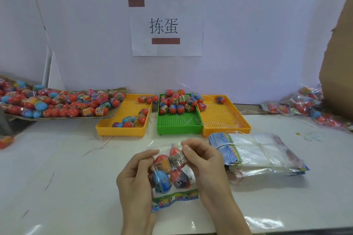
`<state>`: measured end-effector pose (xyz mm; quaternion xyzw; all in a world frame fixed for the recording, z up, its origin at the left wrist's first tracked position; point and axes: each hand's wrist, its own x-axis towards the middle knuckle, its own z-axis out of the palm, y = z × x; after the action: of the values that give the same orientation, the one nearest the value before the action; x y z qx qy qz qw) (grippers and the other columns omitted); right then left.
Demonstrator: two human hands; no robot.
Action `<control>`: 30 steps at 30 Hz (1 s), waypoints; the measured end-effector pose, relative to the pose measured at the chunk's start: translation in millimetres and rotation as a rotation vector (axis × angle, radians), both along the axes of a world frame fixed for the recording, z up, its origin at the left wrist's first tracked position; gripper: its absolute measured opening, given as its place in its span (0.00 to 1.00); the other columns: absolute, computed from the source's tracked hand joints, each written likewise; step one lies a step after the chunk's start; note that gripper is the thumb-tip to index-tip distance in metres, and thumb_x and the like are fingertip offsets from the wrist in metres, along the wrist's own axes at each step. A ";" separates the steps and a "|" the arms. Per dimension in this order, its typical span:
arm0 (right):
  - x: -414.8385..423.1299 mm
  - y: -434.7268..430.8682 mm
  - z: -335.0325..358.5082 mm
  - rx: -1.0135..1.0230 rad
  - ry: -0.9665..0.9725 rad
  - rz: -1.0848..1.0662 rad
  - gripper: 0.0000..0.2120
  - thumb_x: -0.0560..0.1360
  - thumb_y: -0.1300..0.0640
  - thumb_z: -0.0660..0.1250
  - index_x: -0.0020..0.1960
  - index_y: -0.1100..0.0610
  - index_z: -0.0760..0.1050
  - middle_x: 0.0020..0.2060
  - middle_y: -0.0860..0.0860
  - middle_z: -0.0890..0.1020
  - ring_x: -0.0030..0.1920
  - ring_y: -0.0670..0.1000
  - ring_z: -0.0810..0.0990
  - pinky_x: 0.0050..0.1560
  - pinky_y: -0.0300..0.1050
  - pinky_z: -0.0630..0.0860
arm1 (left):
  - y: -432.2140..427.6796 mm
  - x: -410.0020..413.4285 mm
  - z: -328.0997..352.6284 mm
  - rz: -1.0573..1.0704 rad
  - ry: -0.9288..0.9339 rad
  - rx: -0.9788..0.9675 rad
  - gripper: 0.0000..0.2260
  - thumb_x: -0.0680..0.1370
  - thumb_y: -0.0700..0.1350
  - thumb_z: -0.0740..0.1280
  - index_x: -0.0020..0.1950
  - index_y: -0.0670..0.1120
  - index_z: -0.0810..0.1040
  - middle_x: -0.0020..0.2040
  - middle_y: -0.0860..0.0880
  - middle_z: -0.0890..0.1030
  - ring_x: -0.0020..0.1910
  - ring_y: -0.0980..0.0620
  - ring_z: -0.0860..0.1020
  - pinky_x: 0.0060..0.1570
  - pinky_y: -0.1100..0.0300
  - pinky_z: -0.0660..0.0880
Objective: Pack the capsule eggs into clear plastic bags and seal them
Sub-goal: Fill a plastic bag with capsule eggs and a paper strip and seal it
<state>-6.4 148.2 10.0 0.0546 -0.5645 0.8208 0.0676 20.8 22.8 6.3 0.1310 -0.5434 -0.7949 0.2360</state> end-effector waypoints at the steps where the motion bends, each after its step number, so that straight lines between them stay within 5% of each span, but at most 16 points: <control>1: 0.5 0.0 0.6 0.012 0.015 0.022 0.09 0.76 0.67 0.70 0.43 0.55 0.86 0.38 0.53 0.84 0.41 0.49 0.82 0.43 0.39 0.78 | -1.1 0.8 0.8 0.000 0.003 0.017 0.21 0.80 0.32 0.62 0.35 0.50 0.87 0.39 0.51 0.86 0.35 0.57 0.84 0.26 0.63 0.77; 8: 4.8 3.0 6.5 0.040 0.115 0.147 0.13 0.78 0.66 0.65 0.45 0.54 0.86 0.41 0.53 0.85 0.43 0.48 0.83 0.45 0.38 0.78 | -4.9 3.8 4.4 -0.057 -0.010 0.067 0.19 0.80 0.35 0.62 0.47 0.54 0.88 0.41 0.44 0.86 0.36 0.49 0.85 0.27 0.58 0.80; 14: 6.5 -0.3 7.4 0.026 0.195 0.199 0.09 0.78 0.60 0.68 0.41 0.51 0.82 0.38 0.48 0.81 0.41 0.45 0.79 0.45 0.35 0.75 | -4.2 5.4 7.2 -0.085 0.040 0.155 0.24 0.79 0.32 0.58 0.31 0.50 0.84 0.32 0.50 0.82 0.29 0.55 0.81 0.24 0.63 0.76; 17: 7.4 -1.5 6.2 0.066 0.228 0.230 0.10 0.77 0.60 0.65 0.41 0.50 0.81 0.37 0.46 0.79 0.40 0.45 0.76 0.45 0.37 0.74 | -5.8 4.3 3.2 -0.126 0.029 0.238 0.20 0.78 0.36 0.59 0.31 0.52 0.82 0.34 0.49 0.81 0.33 0.52 0.81 0.29 0.59 0.78; 20: 8.2 -2.1 5.3 0.097 0.270 0.262 0.11 0.78 0.60 0.64 0.42 0.49 0.81 0.38 0.47 0.78 0.41 0.47 0.74 0.46 0.41 0.72 | -5.5 7.5 1.9 -0.231 0.010 0.396 0.06 0.72 0.47 0.65 0.37 0.50 0.80 0.38 0.45 0.80 0.34 0.49 0.80 0.32 0.57 0.79; 22: 8.3 -1.9 5.0 0.111 0.295 0.288 0.12 0.79 0.61 0.63 0.43 0.49 0.80 0.38 0.46 0.77 0.41 0.47 0.74 0.46 0.41 0.71 | -3.7 10.4 2.1 -0.327 -0.011 0.507 0.10 0.69 0.52 0.66 0.40 0.47 0.81 0.40 0.43 0.82 0.35 0.47 0.82 0.33 0.55 0.80; 27: 8.0 -2.2 4.3 0.125 0.373 0.362 0.15 0.79 0.66 0.59 0.43 0.50 0.78 0.38 0.47 0.75 0.40 0.48 0.71 0.44 0.41 0.68 | 0.6 14.0 8.1 -0.424 0.030 0.620 0.11 0.67 0.51 0.66 0.29 0.48 0.82 0.35 0.44 0.83 0.31 0.48 0.84 0.28 0.56 0.80; 30: 7.3 -4.2 2.4 0.114 0.399 0.404 0.19 0.78 0.71 0.56 0.40 0.50 0.75 0.38 0.46 0.73 0.40 0.46 0.71 0.45 0.38 0.68 | 0.0 12.7 8.3 -0.447 0.121 0.671 0.08 0.59 0.50 0.75 0.26 0.50 0.78 0.32 0.47 0.80 0.30 0.51 0.81 0.29 0.57 0.80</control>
<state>0.8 143.9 12.4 0.3300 -0.5630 0.7576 0.0095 33.5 22.8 14.7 0.0326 -0.2542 -0.9660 0.0332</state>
